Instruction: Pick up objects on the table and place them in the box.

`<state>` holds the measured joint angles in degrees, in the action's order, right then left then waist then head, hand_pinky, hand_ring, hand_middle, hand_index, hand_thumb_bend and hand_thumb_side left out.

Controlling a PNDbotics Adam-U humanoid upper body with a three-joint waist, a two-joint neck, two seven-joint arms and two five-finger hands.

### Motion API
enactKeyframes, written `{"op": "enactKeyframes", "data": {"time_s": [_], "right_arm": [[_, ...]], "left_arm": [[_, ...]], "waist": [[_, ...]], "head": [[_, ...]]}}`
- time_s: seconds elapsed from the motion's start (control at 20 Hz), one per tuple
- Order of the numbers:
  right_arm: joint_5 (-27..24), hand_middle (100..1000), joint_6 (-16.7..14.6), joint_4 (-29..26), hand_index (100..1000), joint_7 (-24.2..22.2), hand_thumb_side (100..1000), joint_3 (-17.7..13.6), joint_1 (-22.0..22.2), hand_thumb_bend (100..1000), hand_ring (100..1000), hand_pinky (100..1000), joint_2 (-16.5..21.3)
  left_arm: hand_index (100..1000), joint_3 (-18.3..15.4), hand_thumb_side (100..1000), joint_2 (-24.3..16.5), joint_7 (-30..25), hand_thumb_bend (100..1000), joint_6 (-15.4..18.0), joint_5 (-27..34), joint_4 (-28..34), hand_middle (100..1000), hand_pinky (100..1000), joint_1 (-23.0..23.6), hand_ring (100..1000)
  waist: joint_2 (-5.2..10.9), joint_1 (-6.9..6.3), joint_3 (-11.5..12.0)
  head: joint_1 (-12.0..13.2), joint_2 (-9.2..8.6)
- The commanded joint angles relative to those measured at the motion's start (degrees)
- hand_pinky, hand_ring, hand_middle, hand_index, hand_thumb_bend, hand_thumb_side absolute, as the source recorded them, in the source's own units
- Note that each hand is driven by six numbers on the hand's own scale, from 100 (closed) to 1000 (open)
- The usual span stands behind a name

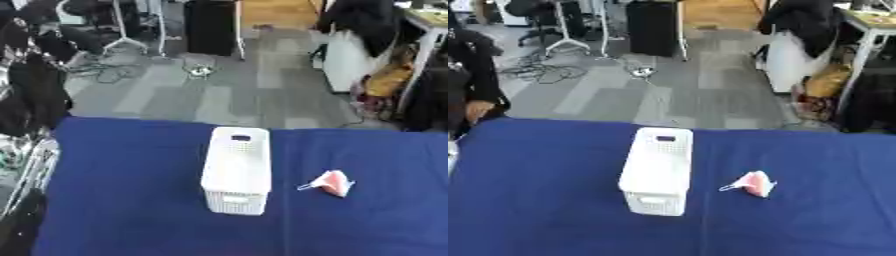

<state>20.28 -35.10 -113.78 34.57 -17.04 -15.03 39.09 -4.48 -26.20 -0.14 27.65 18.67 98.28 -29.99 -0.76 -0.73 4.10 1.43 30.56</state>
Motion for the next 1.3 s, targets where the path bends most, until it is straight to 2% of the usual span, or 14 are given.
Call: {"op": "enactKeyframes", "data": {"time_s": [0.05,0.35,0.55,0.65,0.85,0.9,0.95,1.0,1.05,1.1,1.15,1.2,1.25,1.3], "right_arm": [[-0.5,277,-16.9,-0.8,1000,17.4,952,-0.2,-0.3,199,303,169,1.3],[-0.4,282,-16.9,-0.8,1000,17.4,963,0.0,0.0,191,305,169,1.2],[0.0,288,-16.6,-0.8,1000,17.4,976,1.1,0.7,173,308,169,1.0],[0.4,310,-15.6,-0.8,1000,17.4,1000,2.4,1.6,143,321,172,0.8],[2.6,372,-10.7,-0.8,1000,16.9,1000,7.7,5.6,188,365,197,1.5],[3.9,443,-9.3,-0.8,1000,15.8,1000,8.9,7.2,206,413,238,2.4],[5.4,436,-7.6,-0.8,1000,14.1,1000,9.8,8.7,204,408,233,3.5],[6.8,500,-6.0,-0.8,1000,12.4,1000,10.6,10.2,217,461,304,4.8],[8.2,506,-4.1,-0.8,1000,10.4,1000,11.2,11.8,218,465,310,6.3],[9.6,556,-2.0,-0.8,1000,8.2,1000,11.8,13.5,225,506,359,8.0],[10.8,538,0.0,-0.8,1000,6.2,1000,12.2,14.8,223,491,342,9.6],[12.0,603,1.7,-0.8,1000,4.5,1000,12.6,16.2,235,551,413,11.2],[13.3,599,3.5,-0.8,1000,2.4,1000,13.0,17.7,235,546,408,13.1],[14.5,636,5.1,-0.8,1000,0.6,1000,13.5,19.1,241,596,476,15.0]], "left_arm": [[852,-0.3,1000,-1.5,-0.3,176,0.0,0.4,0.7,770,549,-0.7,598],[852,-0.3,1000,-1.5,-0.5,176,0.0,0.6,0.7,771,549,-0.8,598],[852,-0.3,1000,-1.5,-0.7,176,0.0,0.7,0.7,771,549,-0.8,598],[852,-0.3,1000,-1.5,-0.7,177,0.0,0.8,0.8,771,551,-0.9,599],[852,-0.4,1000,-1.4,-0.7,177,-0.2,1.0,0.7,771,552,-1.2,600],[851,-0.4,1000,-1.5,-0.7,177,-0.2,1.0,0.7,771,552,-1.3,600],[851,-0.4,1000,-1.6,-0.7,177,-0.3,1.0,0.7,771,552,-1.3,600],[851,-0.4,1000,-1.7,-0.7,177,-0.3,1.0,0.7,772,551,-1.2,599],[851,-0.5,1000,-1.9,-0.8,177,-0.4,1.1,0.7,772,551,-1.2,599],[852,-0.5,1000,-2.1,-0.9,177,-0.4,1.1,0.7,772,550,-1.1,599],[851,-0.5,1000,-2.2,-0.9,177,-0.4,1.1,0.7,772,551,-1.1,599],[852,-0.6,1000,-2.4,-1.0,177,-0.3,1.1,0.6,773,549,-1.0,598],[852,-0.6,1000,-2.6,-1.1,177,-0.3,1.1,0.6,773,549,-0.9,598],[852,-0.7,1000,-2.9,-1.1,176,-0.2,1.1,0.6,773,548,-0.8,597]], "waist": [[0.48,-0.03,0.1],[0.47,0.00,0.2],[0.46,0.02,0.4],[0.48,0.04,0.8],[0.48,0.10,1.5],[0.41,0.21,1.6],[0.41,0.28,1.6],[0.39,0.42,1.6],[0.39,0.51,1.5],[0.34,0.63,1.4],[0.31,0.67,1.4],[0.22,0.77,1.2],[0.14,0.83,1.0],[0.02,0.94,0.7]], "head": [[-0.9,-1.05],[-1.0,-1.15],[-2.0,-1.61],[-2.8,-2.79],[-3.6,-5.26],[-4.0,-5.67],[-4.4,-5.87],[-4.8,-6.02],[-5.3,-6.07],[-6.0,-6.35],[-6.5,-6.55],[-7.1,-6.96],[-7.6,-7.32],[-8.0,-7.62]]}}
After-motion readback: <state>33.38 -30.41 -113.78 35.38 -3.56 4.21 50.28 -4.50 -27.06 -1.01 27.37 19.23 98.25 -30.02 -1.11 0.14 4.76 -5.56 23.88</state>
